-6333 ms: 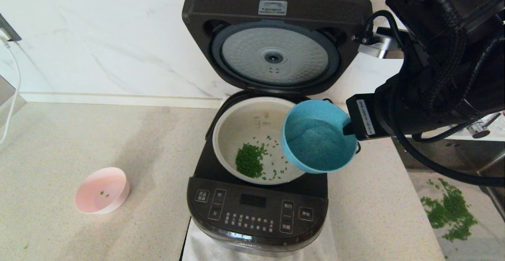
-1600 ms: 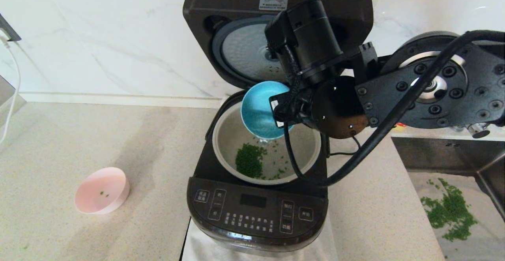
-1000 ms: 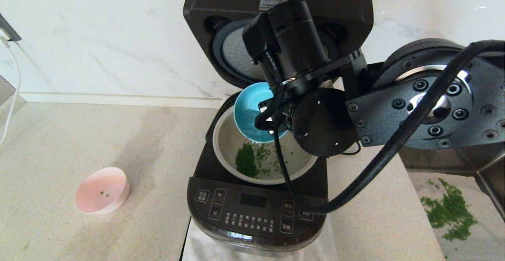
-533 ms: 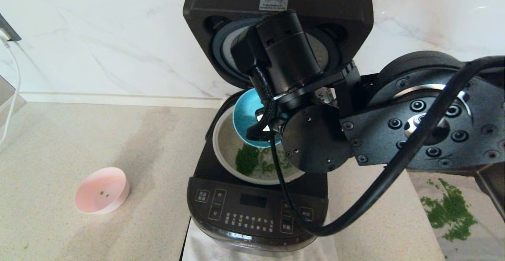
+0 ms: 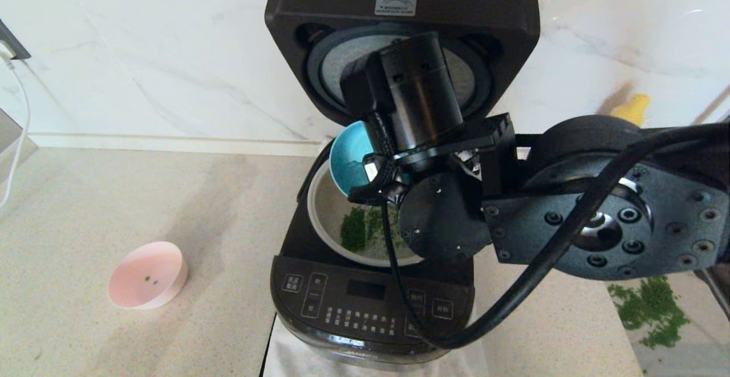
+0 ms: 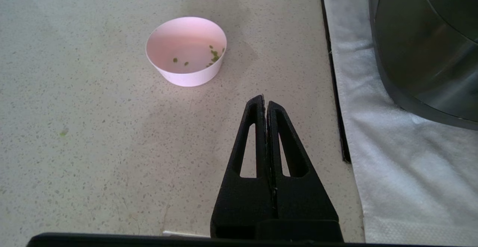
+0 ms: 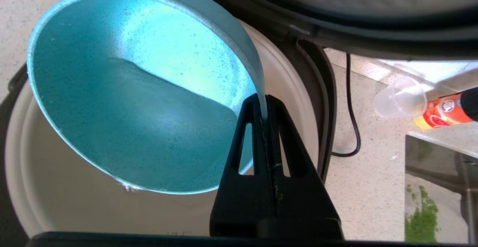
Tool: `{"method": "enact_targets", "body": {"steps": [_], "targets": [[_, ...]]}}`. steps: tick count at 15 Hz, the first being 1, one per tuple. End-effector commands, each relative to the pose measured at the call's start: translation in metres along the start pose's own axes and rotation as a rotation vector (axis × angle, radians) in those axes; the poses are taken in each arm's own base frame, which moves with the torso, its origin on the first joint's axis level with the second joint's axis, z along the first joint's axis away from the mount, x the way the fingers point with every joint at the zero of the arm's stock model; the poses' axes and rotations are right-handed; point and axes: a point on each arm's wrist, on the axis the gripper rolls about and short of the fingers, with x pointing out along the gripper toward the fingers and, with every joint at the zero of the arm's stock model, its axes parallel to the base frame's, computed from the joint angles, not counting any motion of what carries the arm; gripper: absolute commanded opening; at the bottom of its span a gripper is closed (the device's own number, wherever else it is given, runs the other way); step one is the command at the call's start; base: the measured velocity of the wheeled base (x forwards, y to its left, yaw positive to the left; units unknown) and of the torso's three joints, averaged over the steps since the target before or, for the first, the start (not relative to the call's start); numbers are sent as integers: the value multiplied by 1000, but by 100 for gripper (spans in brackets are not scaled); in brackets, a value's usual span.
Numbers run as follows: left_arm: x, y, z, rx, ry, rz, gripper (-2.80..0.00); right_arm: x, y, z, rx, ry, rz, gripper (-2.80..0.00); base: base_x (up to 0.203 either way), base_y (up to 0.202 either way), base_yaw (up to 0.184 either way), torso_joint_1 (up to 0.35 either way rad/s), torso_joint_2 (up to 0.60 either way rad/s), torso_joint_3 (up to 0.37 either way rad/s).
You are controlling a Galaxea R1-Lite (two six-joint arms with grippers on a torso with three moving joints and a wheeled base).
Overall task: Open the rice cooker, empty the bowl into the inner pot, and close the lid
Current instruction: Pour the water from the bowl into the rice cooker
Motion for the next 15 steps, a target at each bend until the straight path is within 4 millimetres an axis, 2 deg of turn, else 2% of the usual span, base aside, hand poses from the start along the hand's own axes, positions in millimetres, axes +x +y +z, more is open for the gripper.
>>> {"method": "enact_targets", "body": {"steps": [1,9,15], "targets": [[1,0,-2,0,7,1,-280,-2,-3,-5,24,-30,-5,-280,0,0,0,0,0,0],[1,0,-2,0,7,1,-280,2,-5,-15,49,-253,-45,-280,0,0,0,0,0,0],[1,0,-2,0,7,1,-280,7,-9,-31,72,-303,-69,-280,0,0,0,0,0,0]]}}
